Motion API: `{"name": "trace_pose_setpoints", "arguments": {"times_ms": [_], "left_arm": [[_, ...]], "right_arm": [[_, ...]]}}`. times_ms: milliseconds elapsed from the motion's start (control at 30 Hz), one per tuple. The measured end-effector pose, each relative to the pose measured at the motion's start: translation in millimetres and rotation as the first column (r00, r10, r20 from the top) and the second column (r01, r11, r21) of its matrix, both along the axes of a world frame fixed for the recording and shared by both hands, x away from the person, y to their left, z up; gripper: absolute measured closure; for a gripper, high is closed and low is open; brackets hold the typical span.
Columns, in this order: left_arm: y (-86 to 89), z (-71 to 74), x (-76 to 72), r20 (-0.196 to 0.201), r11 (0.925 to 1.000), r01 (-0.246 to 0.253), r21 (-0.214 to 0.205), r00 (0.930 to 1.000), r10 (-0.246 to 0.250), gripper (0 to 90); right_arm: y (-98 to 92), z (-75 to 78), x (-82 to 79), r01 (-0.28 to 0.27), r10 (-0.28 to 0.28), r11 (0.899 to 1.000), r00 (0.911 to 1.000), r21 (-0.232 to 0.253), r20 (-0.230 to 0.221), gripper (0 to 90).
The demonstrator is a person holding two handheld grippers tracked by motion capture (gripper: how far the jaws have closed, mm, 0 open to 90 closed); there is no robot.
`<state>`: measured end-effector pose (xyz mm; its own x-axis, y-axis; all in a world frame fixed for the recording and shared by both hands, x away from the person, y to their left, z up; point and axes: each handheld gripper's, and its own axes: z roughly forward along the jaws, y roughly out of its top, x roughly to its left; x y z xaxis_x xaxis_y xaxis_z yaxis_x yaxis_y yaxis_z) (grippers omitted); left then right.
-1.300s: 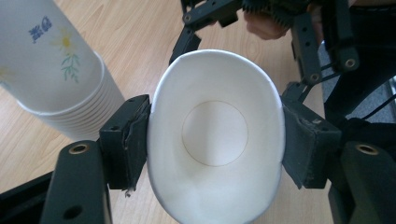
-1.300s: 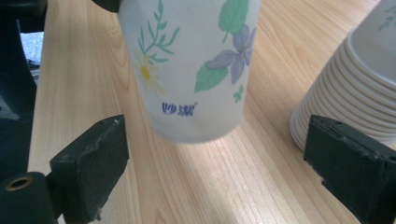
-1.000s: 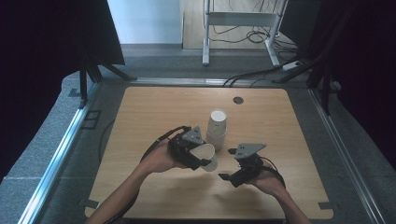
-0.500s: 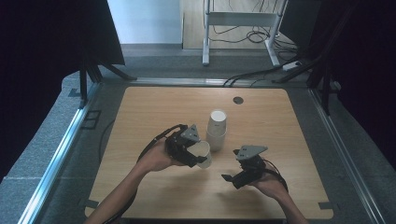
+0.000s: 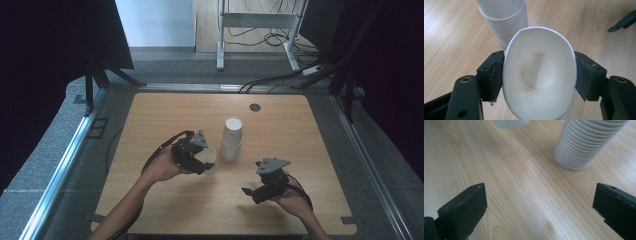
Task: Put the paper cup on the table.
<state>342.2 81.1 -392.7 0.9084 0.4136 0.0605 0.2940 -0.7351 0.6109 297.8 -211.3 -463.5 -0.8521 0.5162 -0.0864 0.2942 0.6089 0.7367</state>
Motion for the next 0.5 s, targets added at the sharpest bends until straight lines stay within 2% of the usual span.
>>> {"name": "trace_pose_setpoints", "arguments": {"times_ms": [333, 500], "left_arm": [[9.6, -6.1, 9.3, -0.005, 0.9967, -0.059, 0.056, 0.9982, 0.059, 30.6], [13.2, -9.0, 12.6, -0.004, 0.9943, -0.085, 0.064, 0.9963, 0.086, 30.5]], "right_arm": [[-7.1, -7.1, -4.1, 0.019, -0.019, 1.0, 0.9996, -0.009, -0.02, 0.0], [-11.5, -9.1, -4.4, 0.033, -0.034, 0.999, 0.9989, -0.003, -0.032, 0.0]]}}
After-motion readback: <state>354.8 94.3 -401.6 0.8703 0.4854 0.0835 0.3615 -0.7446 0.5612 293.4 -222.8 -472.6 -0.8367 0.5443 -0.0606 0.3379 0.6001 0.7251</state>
